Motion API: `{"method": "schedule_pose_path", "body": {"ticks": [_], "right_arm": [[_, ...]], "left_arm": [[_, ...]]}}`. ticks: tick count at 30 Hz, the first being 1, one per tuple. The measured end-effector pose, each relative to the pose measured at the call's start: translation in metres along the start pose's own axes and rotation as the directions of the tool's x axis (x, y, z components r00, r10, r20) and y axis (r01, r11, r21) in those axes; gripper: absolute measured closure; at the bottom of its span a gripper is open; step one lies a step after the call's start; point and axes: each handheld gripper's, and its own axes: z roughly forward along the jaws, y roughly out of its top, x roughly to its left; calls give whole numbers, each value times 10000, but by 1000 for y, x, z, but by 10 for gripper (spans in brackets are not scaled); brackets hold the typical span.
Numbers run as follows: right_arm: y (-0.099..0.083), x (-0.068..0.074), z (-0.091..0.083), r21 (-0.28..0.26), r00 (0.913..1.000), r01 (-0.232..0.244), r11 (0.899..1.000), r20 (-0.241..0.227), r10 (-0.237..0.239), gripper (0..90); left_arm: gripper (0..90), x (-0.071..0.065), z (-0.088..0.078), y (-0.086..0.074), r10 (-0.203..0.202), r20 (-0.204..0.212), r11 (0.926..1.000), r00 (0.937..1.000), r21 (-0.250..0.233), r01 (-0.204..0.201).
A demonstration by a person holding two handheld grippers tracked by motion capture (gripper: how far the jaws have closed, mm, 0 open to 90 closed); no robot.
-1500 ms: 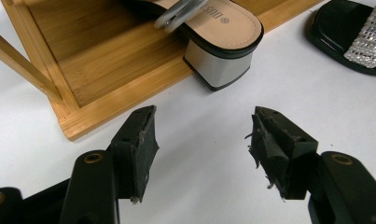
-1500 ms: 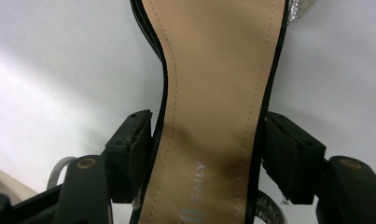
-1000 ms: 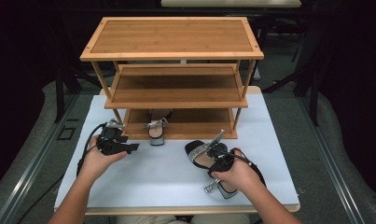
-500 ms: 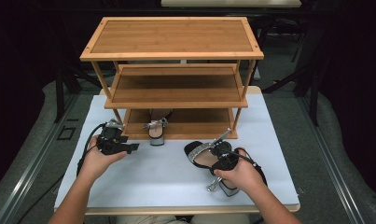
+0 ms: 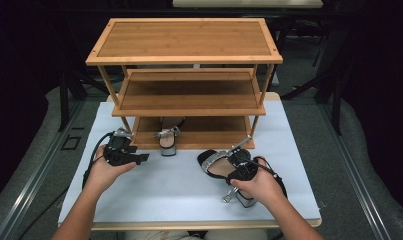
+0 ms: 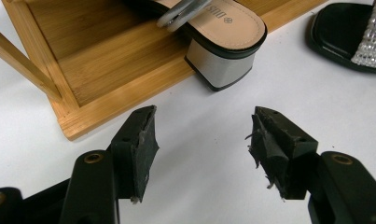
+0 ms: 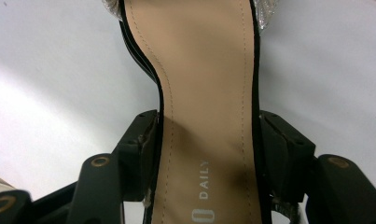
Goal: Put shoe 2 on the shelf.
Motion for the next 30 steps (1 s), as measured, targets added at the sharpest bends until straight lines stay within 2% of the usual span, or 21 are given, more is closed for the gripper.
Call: {"method": "schedule_pose_path", "body": {"ticks": [9, 15, 19, 23, 25, 30], "right_arm": [[8, -6, -5, -332, 9992, -361, 9988, -156, 356, 416], [22, -11, -4, -659, 9968, -758, 9949, -316, 739, 416], [35, -11, 1, -870, 9957, -919, 9920, -179, 907, 416], [50, -8, 14, -968, 9936, -1099, 9892, -370, 1068, 416], [56, -6, 20, -1031, 9926, -1200, 9874, -322, 1173, 416], [67, -2, 28, -1093, 9851, -1694, 9795, -496, 1648, 414]], "left_arm": [[405, 0, 0, 0, 22, -24, 10000, 10000, 34, -22], [405, 1, 1, 0, 0, -25, 10000, 10000, 41, 0], [405, 0, 3, 0, 30, 23, 9999, 10000, 99, -30], [405, 0, 3, 0, 12, 2, 10000, 10000, 84, -12], [405, 1, 3, -1, 12, 32, 10000, 10000, 86, -12], [405, 3, 6, -2, -23, 71, 9998, 10000, 172, 21]]}}
